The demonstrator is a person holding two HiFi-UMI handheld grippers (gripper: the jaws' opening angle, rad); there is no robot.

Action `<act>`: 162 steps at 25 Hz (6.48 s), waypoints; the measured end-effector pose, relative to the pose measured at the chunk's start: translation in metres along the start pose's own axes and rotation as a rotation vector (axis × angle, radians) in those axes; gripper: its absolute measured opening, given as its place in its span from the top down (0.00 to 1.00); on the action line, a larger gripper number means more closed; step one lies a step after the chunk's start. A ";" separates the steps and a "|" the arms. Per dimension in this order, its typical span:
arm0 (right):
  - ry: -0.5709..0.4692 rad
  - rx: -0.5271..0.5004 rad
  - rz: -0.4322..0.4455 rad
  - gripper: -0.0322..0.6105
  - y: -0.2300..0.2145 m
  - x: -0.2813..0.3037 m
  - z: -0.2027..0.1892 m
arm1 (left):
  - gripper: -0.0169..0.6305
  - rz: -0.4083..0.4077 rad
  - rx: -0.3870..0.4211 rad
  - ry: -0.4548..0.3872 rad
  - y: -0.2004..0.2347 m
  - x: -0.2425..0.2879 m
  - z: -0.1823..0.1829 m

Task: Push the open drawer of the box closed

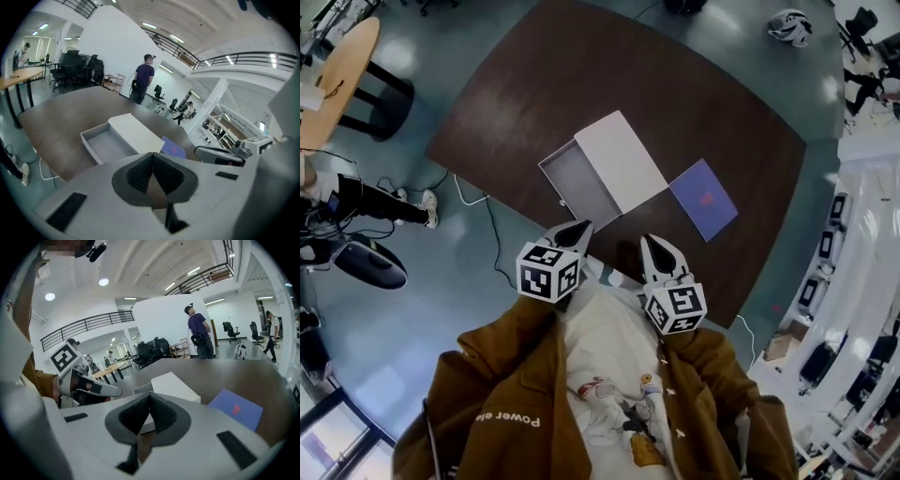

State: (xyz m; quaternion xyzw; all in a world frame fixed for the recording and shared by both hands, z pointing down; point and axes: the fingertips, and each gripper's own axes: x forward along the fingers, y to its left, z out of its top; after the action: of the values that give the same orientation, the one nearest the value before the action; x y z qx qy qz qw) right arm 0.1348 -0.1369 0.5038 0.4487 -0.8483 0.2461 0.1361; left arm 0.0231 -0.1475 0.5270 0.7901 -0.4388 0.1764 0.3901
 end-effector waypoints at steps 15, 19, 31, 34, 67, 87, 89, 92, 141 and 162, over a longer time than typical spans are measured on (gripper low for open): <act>0.063 -0.059 0.068 0.94 0.031 0.045 -0.023 | 0.91 0.039 -0.209 0.026 0.080 0.003 -0.024; 0.080 -0.089 0.098 0.94 0.037 0.062 -0.025 | 0.90 0.054 -0.214 0.020 0.086 0.004 -0.025; 0.153 -0.157 0.177 0.94 0.061 0.105 -0.035 | 0.89 0.129 -0.169 -0.029 0.109 -0.001 -0.025; 0.177 -0.157 0.194 0.94 0.067 0.111 -0.042 | 0.87 0.155 -0.126 -0.008 0.114 0.000 -0.032; 0.299 -0.178 0.236 0.94 0.088 0.165 -0.077 | 0.84 0.144 0.711 0.448 0.165 0.070 -0.081; 0.296 -0.133 0.184 0.94 0.070 0.159 -0.080 | 0.87 0.110 0.674 0.428 0.163 0.070 -0.079; 0.295 -0.131 0.181 0.94 0.068 0.159 -0.081 | 0.87 0.115 0.666 0.412 0.162 0.072 -0.073; 0.295 -0.128 0.177 0.94 0.066 0.158 -0.082 | 0.87 0.108 0.673 0.416 0.156 0.080 -0.065; 0.235 -0.067 0.043 0.94 0.005 0.135 -0.065 | 0.83 0.055 0.650 0.429 0.106 0.145 -0.027; 0.106 0.007 0.015 0.94 0.018 0.085 -0.033 | 0.96 0.124 0.384 0.254 0.044 0.051 -0.007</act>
State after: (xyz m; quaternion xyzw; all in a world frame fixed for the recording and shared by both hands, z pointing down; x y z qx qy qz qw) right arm 0.0725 -0.1691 0.5641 0.4289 -0.8425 0.2734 0.1776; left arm 0.0154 -0.1843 0.5834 0.7927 -0.3924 0.3781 0.2732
